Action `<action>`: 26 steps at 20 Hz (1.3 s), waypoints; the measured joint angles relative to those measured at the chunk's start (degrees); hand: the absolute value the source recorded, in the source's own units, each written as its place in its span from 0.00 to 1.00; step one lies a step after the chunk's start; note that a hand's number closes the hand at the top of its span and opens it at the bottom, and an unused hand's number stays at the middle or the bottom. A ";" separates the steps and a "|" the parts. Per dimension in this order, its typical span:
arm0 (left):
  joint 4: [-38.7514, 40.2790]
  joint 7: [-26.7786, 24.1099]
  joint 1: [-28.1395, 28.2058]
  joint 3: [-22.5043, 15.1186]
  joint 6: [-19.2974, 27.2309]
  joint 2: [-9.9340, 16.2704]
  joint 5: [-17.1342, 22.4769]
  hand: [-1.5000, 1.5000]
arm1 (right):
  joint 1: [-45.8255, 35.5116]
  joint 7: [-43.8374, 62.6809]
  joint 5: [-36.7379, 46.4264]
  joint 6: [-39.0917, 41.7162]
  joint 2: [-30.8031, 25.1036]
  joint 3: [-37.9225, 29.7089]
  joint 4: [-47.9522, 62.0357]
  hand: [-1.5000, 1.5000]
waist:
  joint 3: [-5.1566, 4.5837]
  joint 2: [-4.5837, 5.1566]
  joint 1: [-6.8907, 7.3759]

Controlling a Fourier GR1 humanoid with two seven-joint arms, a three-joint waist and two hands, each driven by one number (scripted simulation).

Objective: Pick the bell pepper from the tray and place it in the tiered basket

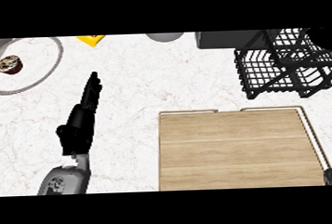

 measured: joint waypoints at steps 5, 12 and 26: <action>-1.05 -0.59 1.50 -1.03 0.12 -0.56 -0.82 0.50 | 0.80 -5.60 1.95 -7.52 -4.65 1.48 8.61 1.00 | 0.01 0.06 0.16; 0.30 -1.51 1.29 0.31 -0.48 -0.13 -0.29 0.50 | 2.92 -11.56 2.33 -15.12 -9.02 0.08 17.74 0.00 | 0.02 0.05 -0.06; -0.09 -0.80 1.04 0.68 -0.81 -0.16 -0.30 0.50 | 3.08 -12.32 -9.62 -31.58 -6.67 -17.17 23.54 0.00 | 0.04 -0.04 -0.23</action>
